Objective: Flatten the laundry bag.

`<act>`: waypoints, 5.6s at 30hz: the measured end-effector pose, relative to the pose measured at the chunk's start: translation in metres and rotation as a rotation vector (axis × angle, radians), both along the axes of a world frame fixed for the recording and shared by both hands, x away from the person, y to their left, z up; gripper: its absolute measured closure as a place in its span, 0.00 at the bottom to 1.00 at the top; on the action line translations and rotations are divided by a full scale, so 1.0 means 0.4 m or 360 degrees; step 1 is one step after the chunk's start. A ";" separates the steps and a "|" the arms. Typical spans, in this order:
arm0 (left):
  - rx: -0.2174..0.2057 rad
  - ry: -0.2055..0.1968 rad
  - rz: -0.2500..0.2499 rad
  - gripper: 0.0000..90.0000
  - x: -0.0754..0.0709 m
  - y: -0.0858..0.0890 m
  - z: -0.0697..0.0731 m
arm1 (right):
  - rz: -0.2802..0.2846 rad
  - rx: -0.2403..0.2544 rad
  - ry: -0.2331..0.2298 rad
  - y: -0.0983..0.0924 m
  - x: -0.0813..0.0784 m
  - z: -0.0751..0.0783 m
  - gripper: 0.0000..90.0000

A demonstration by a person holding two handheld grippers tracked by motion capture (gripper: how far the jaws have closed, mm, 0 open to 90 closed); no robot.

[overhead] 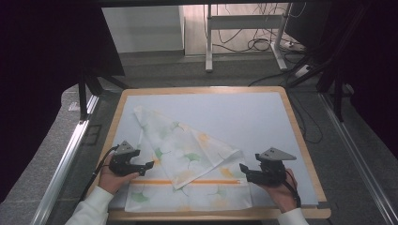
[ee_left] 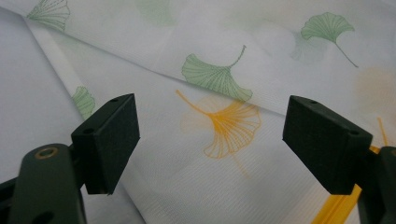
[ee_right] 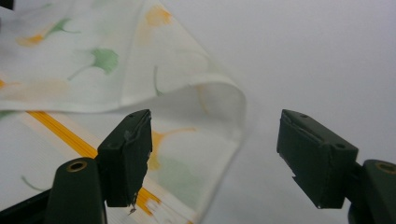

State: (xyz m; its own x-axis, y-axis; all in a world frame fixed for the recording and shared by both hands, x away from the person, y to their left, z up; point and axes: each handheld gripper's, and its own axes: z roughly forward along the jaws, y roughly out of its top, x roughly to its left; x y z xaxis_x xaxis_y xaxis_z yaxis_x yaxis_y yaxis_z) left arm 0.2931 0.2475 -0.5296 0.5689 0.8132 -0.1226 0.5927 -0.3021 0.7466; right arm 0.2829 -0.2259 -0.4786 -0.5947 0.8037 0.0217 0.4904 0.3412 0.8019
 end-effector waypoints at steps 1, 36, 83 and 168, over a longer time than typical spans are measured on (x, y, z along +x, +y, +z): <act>-0.0004 -0.0003 0.0002 0.20 -0.002 0.000 0.001 | 0.0026 0.0001 -0.0005 0.015 0.004 0.012 0.30; -0.0004 -0.0010 -0.0004 0.22 -0.009 0.006 0.002 | 0.0465 -0.0018 0.0107 0.279 0.019 0.044 0.33; -0.0026 0.0007 -0.0023 0.22 -0.008 0.005 0.004 | 0.0766 -0.0287 0.0357 0.541 0.005 -0.081 0.41; -0.0035 0.0032 -0.0033 0.21 0.001 0.003 -0.001 | 0.0498 -0.0011 0.0295 0.374 0.120 -0.017 0.95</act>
State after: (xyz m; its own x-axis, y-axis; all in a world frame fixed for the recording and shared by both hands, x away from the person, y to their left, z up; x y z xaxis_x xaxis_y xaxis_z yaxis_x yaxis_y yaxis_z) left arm 0.2936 0.2485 -0.5298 0.5831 0.7981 -0.1520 0.6015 -0.2983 0.7411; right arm 0.3309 -0.0762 -0.4853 -0.7983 0.5840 0.1472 0.4982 0.5029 0.7063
